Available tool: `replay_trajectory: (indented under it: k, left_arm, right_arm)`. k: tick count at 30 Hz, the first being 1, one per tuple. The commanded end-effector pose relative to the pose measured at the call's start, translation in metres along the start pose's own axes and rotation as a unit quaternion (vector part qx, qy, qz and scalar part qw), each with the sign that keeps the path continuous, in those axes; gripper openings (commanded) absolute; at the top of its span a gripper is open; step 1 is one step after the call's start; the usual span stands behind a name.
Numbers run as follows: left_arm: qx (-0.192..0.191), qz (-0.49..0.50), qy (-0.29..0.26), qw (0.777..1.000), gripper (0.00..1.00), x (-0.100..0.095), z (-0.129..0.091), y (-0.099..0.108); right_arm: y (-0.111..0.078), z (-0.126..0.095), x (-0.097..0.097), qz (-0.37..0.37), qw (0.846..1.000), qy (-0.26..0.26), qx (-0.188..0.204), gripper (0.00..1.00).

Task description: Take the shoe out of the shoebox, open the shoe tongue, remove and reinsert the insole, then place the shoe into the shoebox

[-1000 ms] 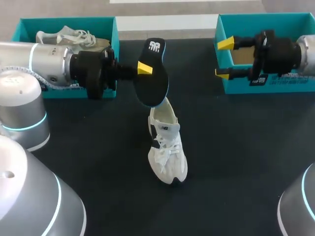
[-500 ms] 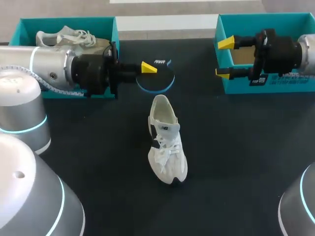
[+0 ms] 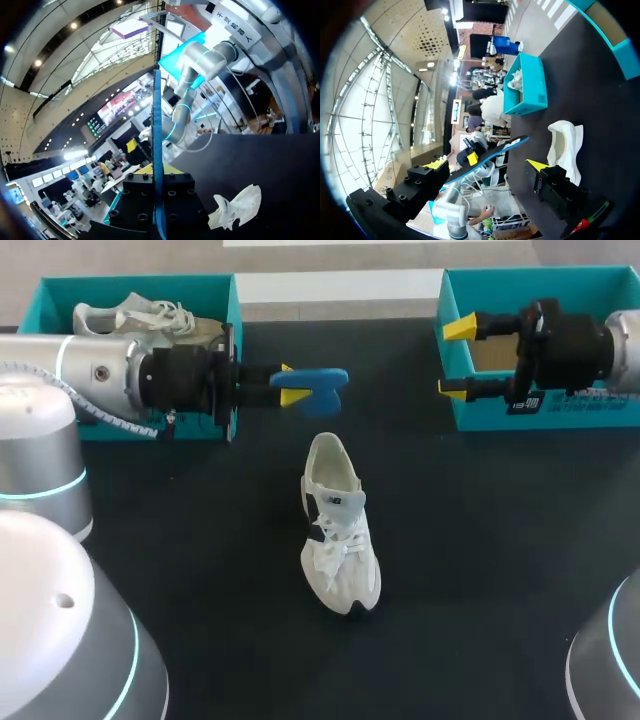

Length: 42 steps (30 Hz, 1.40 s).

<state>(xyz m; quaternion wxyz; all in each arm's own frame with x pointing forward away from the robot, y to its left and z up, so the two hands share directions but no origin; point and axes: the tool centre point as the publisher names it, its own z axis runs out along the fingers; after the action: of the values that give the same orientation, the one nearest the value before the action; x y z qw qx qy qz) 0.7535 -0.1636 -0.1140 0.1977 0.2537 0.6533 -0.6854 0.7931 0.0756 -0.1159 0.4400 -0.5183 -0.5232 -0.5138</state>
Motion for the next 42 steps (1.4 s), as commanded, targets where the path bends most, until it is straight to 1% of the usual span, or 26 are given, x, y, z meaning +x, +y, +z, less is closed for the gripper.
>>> replay_trajectory:
  k: [1, 8, 10, 11, 12, 13, 14, 16, 17, 18, 19, 20, 21, 23, 28, 30, 33, 42]
  left_arm:
    - [-0.001, -0.060, 0.004, 0.998, 0.00, -0.002, 0.000, 0.000]
    - [-0.001, -0.060, 0.004, 0.998, 0.00, -0.002, 0.000, 0.000]
    - [0.016, -0.146, 0.008, 0.989, 0.00, -0.007, 0.002, 0.002]
    - [0.030, -0.180, 0.000, 0.983, 0.00, -0.010, 0.003, 0.001]
    - [0.020, -0.226, -0.009, 0.974, 0.00, -0.014, 0.004, 0.002]
    - [0.029, -0.242, -0.003, 0.970, 0.00, -0.015, 0.005, 0.003]
    - [0.033, -0.284, -0.015, 0.958, 0.00, -0.018, 0.007, 0.002]
    - [0.044, -0.336, -0.011, 0.941, 0.00, -0.019, 0.009, 0.003]
    - [0.041, -0.388, -0.016, 0.921, 0.00, -0.020, 0.011, 0.002]
    - [0.043, -0.413, -0.009, 0.910, 0.00, -0.019, 0.013, 0.003]
    - [0.037, -0.447, -0.014, 0.894, 0.00, -0.019, 0.014, 0.003]
    - [0.047, -0.471, -0.002, 0.881, 0.00, -0.017, 0.016, 0.003]
    - [0.052, -0.492, -0.006, 0.869, 0.00, -0.017, 0.017, 0.002]
    - [0.042, -0.520, -0.003, 0.853, 0.00, -0.015, 0.018, 0.001]
    - [0.011, -0.564, 0.004, 0.826, 0.00, -0.011, 0.018, 0.003]
    - [0.012, -0.579, 0.008, 0.815, 0.00, -0.010, 0.019, 0.005]
    - [0.005, -0.588, 0.011, 0.809, 0.00, -0.011, 0.020, 0.009]
    - [0.005, -0.588, 0.011, 0.809, 0.00, -0.011, 0.020, 0.009]
  right_arm:
    - [0.000, 0.002, 0.000, 0.000, 1.000, -0.001, -0.001, 1.00]
    - [0.000, 0.002, 0.000, 0.000, 1.000, -0.001, -0.001, 1.00]
    - [0.000, 0.002, 0.000, 0.000, 1.000, -0.001, -0.001, 1.00]
    - [0.000, 0.002, 0.000, 0.000, 1.000, -0.001, -0.001, 1.00]
    - [0.000, 0.002, 0.000, 0.000, 1.000, -0.001, -0.001, 1.00]
    - [0.000, 0.002, 0.000, 0.000, 1.000, -0.001, -0.001, 1.00]
    - [0.000, 0.002, 0.000, 0.000, 1.000, -0.001, -0.001, 1.00]
    - [0.000, 0.002, 0.000, 0.000, 1.000, -0.001, -0.001, 1.00]
    - [0.000, 0.002, 0.000, 0.000, 1.000, -0.001, -0.001, 1.00]
    - [0.000, 0.002, 0.000, 0.000, 1.000, -0.001, -0.001, 1.00]
    - [0.000, 0.002, 0.000, 0.000, 1.000, -0.001, -0.001, 1.00]
    - [0.000, 0.002, 0.000, 0.000, 1.000, -0.001, -0.001, 1.00]
    - [0.000, 0.002, 0.000, 0.000, 1.000, -0.001, -0.001, 1.00]
    - [0.000, 0.002, 0.000, 0.000, 1.000, -0.001, -0.001, 1.00]
    - [0.000, 0.002, 0.000, 0.000, 1.000, -0.001, -0.001, 1.00]
    - [0.000, 0.002, 0.000, 0.000, 1.000, -0.001, -0.001, 1.00]
    - [0.000, 0.002, 0.000, 0.000, 1.000, -0.001, -0.001, 1.00]
    - [0.000, 0.002, 0.000, 0.000, 1.000, -0.001, -0.001, 1.00]
